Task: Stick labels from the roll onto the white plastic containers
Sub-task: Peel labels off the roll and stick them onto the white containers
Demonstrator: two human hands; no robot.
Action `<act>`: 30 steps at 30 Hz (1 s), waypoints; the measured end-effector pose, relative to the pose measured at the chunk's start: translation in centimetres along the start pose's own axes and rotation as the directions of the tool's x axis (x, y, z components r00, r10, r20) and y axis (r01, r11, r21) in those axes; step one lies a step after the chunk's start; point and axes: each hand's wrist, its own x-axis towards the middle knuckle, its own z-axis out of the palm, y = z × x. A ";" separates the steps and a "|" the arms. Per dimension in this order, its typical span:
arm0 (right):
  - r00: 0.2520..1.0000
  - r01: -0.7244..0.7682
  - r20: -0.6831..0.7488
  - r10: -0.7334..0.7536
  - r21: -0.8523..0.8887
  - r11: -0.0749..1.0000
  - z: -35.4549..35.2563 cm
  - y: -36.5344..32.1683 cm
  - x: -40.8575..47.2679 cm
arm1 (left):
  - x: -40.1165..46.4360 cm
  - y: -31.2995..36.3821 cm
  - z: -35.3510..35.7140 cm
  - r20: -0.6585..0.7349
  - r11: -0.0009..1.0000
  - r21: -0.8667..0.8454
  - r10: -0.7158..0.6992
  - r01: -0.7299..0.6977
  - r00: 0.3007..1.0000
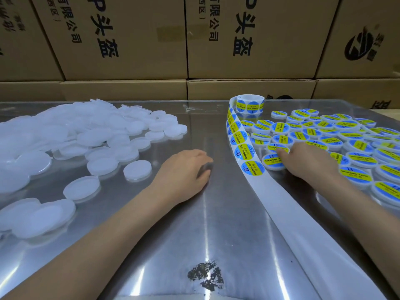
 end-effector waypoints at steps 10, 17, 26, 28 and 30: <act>0.902 0.421 -0.143 -0.407 0.078 0.904 -0.2 -2.6 -2.0 | -0.2 -0.7 0.4 0.203 0.888 0.232 -0.443 0.396 0.873; 0.844 0.528 -0.037 -0.534 0.221 0.820 1.0 -3.3 -2.5 | -0.1 -0.8 0.7 0.173 0.949 0.104 -0.312 0.297 0.934; 0.812 0.583 -0.102 -0.575 0.081 0.809 1.2 -2.7 -2.1 | 0.1 -0.3 0.9 0.066 0.995 -0.028 -0.093 0.095 0.993; 0.801 0.595 -0.028 -0.598 0.158 0.788 1.1 -2.9 -2.2 | 0.1 -0.5 1.1 0.058 0.993 0.010 -0.114 0.114 0.992; 0.784 0.597 0.063 -0.618 0.199 0.777 1.1 -3.0 -2.2 | 0.2 -0.8 1.1 0.077 0.987 0.043 -0.156 0.153 0.985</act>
